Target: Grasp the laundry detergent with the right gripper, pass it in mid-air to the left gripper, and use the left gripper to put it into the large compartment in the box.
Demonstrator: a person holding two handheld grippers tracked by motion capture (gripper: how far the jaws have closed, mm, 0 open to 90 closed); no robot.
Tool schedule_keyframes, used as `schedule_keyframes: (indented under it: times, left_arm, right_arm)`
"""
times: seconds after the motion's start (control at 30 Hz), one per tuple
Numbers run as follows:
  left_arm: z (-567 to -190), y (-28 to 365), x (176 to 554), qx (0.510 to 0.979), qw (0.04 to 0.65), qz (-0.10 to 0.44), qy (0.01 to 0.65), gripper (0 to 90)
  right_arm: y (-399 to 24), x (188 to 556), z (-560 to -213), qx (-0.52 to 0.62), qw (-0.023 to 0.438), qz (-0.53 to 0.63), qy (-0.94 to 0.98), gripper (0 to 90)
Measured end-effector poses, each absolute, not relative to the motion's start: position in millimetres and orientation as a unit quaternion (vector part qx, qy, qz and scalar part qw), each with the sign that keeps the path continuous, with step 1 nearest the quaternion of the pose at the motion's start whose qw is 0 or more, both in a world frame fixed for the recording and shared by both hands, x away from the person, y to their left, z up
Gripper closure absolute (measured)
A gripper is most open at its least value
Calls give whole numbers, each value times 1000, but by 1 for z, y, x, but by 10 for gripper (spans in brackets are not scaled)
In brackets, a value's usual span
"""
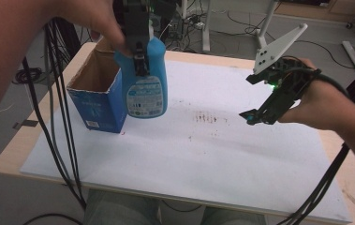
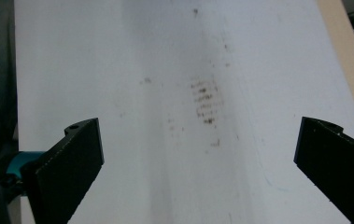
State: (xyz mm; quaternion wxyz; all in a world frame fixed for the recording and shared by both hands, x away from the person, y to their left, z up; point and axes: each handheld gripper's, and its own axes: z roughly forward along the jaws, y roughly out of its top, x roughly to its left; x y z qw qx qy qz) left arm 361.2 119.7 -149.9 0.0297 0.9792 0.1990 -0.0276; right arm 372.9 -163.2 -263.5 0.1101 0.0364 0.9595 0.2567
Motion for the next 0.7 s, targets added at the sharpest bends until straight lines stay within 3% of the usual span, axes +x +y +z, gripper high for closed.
schedule_keyframes:
  times: [0.1,0.2,0.23,0.7]
  left_arm:
    - [-141,129,367,969,37,-35,244,373]
    - [-141,129,367,969,37,-35,244,373]
    - [-133,139,372,956,42,-35,287,372]
    - [-99,198,388,881,45,-10,470,372]
  right_arm:
    - [-167,380,-256,26,98,210,972,5]
    - [-167,382,-255,23,93,201,975,5]
    - [-167,385,-252,15,88,179,980,5]
    - [-175,388,-256,7,74,142,987,6]
